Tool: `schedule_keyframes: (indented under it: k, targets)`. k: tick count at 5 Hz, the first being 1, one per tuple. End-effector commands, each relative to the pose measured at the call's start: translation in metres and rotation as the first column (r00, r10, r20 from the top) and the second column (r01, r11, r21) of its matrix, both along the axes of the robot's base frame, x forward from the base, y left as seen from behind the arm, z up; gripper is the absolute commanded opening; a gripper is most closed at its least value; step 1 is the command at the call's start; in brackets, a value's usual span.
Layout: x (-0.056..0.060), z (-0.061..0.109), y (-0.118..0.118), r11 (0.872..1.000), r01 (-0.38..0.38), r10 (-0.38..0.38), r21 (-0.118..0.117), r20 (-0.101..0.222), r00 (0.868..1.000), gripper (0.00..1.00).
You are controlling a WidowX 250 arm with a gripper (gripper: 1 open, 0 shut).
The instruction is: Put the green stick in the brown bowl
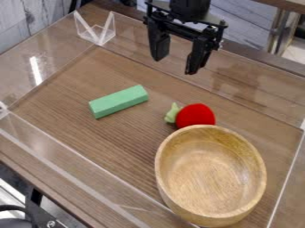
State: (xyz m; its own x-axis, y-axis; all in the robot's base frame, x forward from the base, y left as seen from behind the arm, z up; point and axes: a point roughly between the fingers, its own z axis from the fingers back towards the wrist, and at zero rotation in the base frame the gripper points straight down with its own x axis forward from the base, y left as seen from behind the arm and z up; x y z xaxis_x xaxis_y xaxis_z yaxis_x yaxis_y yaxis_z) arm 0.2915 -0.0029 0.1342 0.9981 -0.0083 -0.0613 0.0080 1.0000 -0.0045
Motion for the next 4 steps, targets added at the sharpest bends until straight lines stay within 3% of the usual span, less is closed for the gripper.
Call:
schedule_keyframes:
  k: [1,2,3,4]
  targets:
    - [0.004,-0.015,-0.003,1.000,0.026,-0.026,-0.004,-0.031,0.999,1.00]
    - [-0.014,-0.034,0.026,0.989,0.149,-0.149,-0.013,-0.047,0.988,1.00]
    - [-0.035,-0.046,0.061,0.961,0.276,-0.276,-0.020,-0.032,0.961,1.00]
    - [-0.046,-0.043,0.082,0.920,0.391,-0.391,-0.038,0.009,0.920,1.00]
